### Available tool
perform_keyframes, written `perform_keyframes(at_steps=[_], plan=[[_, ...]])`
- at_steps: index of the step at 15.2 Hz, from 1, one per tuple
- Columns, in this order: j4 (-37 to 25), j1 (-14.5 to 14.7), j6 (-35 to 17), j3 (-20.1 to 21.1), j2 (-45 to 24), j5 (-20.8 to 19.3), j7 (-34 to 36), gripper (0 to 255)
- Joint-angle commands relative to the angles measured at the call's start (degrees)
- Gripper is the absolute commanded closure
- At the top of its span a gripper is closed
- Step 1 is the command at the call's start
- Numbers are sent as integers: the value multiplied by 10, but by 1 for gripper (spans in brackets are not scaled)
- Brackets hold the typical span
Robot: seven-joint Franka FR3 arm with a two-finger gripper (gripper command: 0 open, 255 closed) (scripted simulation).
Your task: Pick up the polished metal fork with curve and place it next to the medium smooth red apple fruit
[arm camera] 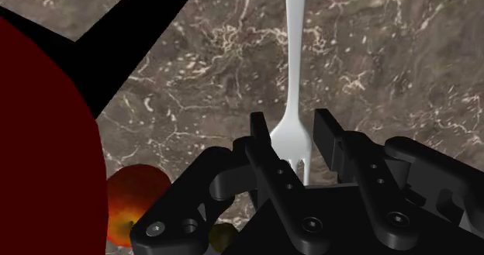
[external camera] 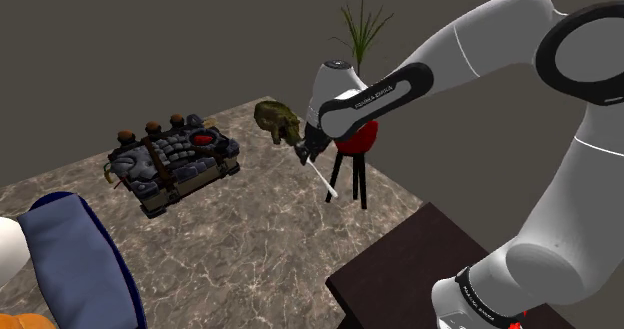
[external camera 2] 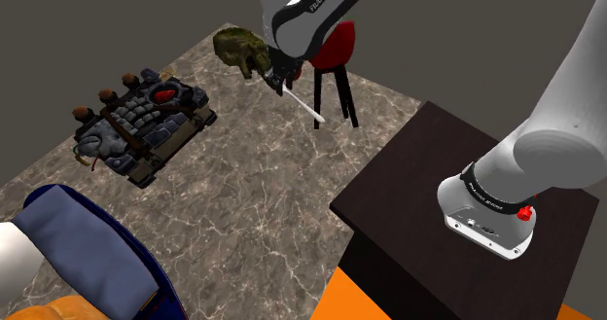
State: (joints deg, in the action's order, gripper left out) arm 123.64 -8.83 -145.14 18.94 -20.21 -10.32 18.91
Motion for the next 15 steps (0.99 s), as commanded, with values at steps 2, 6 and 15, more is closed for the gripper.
perform_keyframes(at_steps=[2,6,15], plan=[[0,6,-19,-7,-20,-12,9,255],[-2,13,-42,-17,-47,-26,19,255],[-13,33,-92,-43,-108,-56,40,255]])
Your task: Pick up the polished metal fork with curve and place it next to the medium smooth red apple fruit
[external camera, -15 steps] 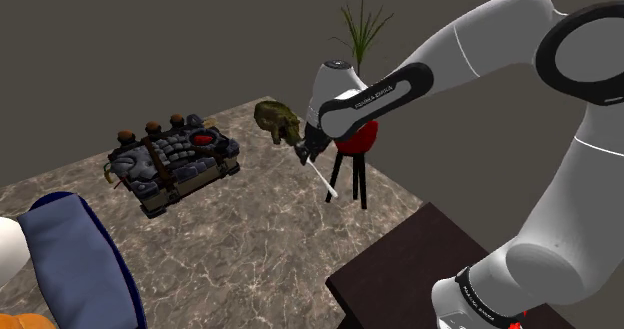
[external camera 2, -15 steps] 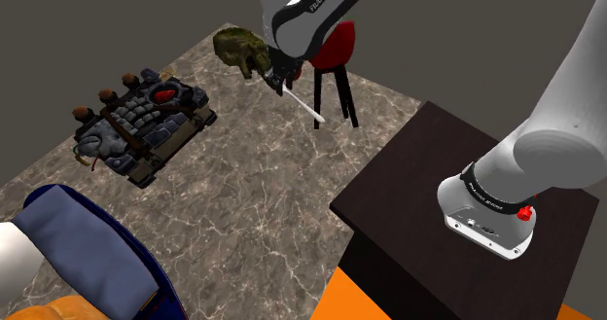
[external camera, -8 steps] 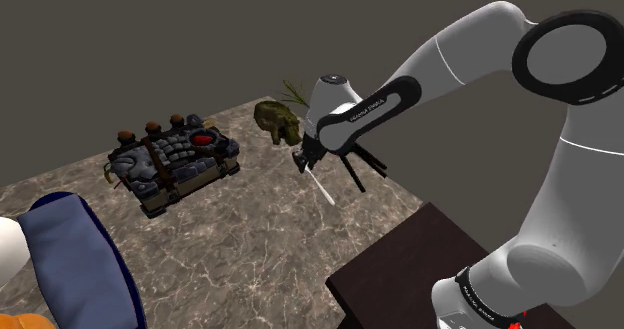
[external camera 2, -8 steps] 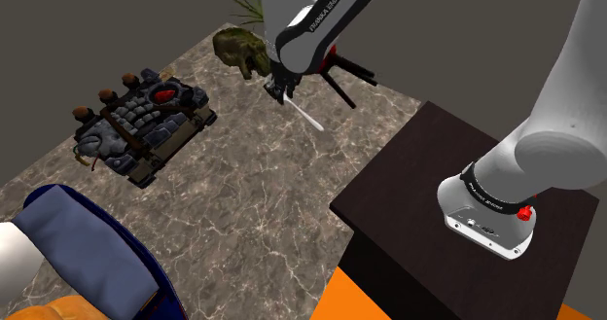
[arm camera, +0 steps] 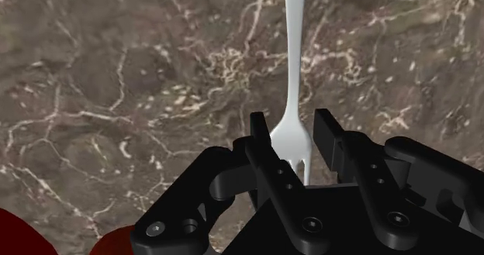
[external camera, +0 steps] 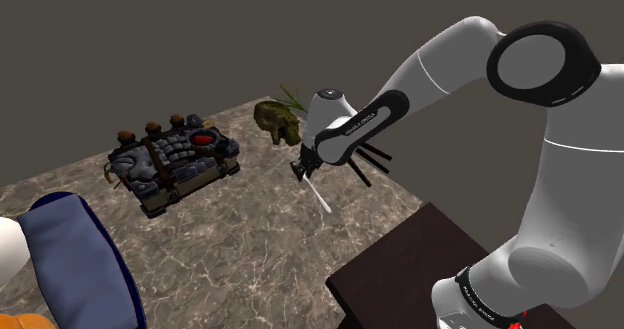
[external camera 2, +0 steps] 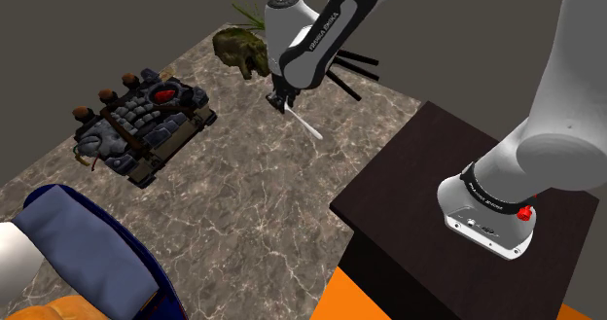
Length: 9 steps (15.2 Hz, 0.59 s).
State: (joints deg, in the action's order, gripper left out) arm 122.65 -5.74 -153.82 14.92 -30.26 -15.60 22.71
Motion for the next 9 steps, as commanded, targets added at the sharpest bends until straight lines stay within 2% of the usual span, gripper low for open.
perform_keyframes(at_steps=[1,9], plan=[[-5,5,-10,-6,-15,-6,4,255],[-9,9,-20,-12,-28,-11,8,255]])
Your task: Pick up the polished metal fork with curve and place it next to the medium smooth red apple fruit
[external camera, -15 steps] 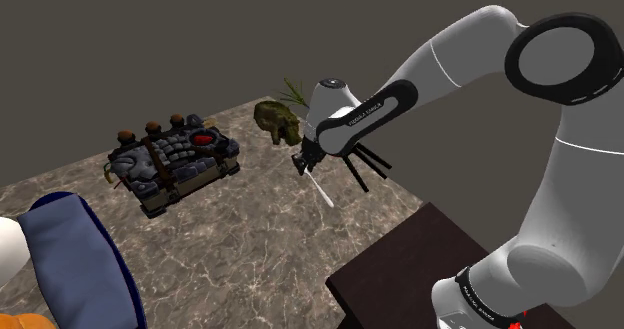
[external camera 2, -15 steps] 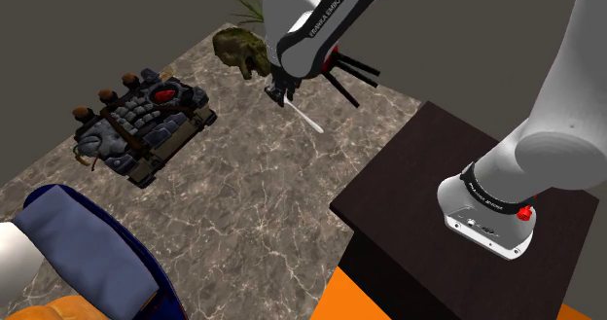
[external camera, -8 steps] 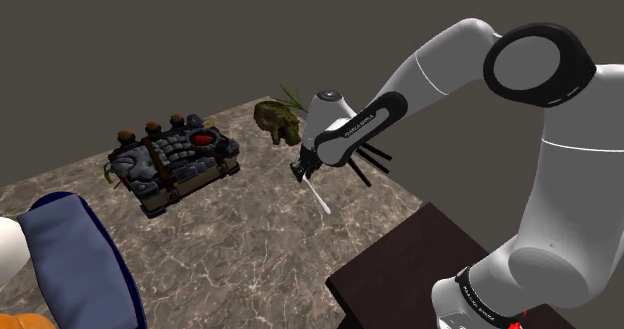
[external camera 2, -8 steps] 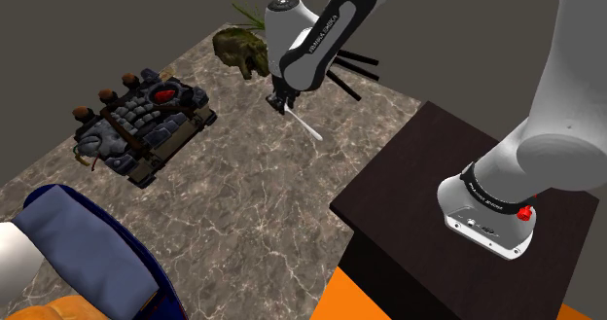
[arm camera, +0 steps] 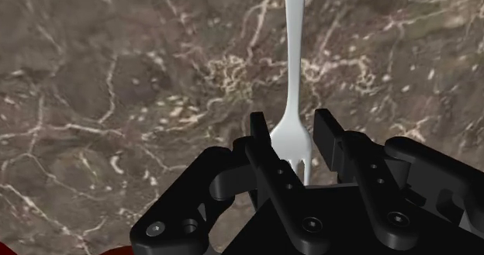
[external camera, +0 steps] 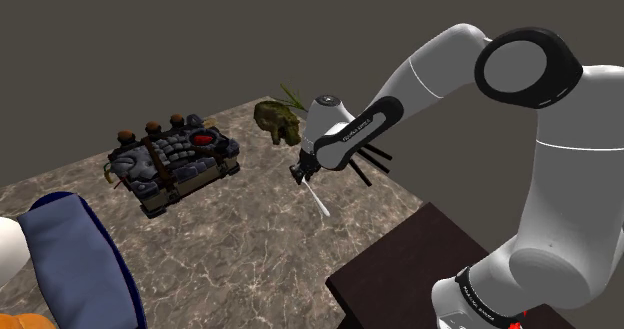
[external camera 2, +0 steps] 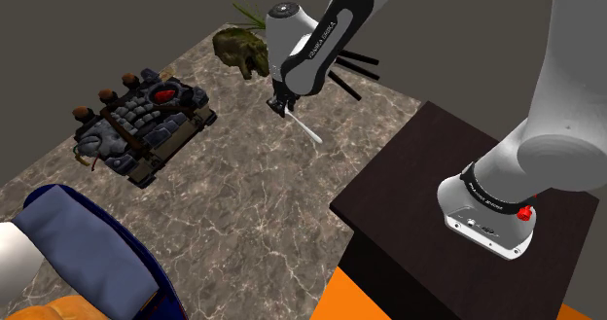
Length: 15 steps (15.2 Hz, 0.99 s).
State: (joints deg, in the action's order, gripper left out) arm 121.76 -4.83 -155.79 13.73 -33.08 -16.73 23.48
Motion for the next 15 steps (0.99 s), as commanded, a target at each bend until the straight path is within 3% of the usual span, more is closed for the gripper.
perform_keyframes(at_steps=[1,2,7,11,15], plan=[[0,0,0,0,0,0,0,255],[0,0,0,0,0,0,0,0],[0,0,0,0,0,0,0,0],[20,-24,49,29,69,29,-21,0],[20,-23,48,29,69,29,-21,0]])
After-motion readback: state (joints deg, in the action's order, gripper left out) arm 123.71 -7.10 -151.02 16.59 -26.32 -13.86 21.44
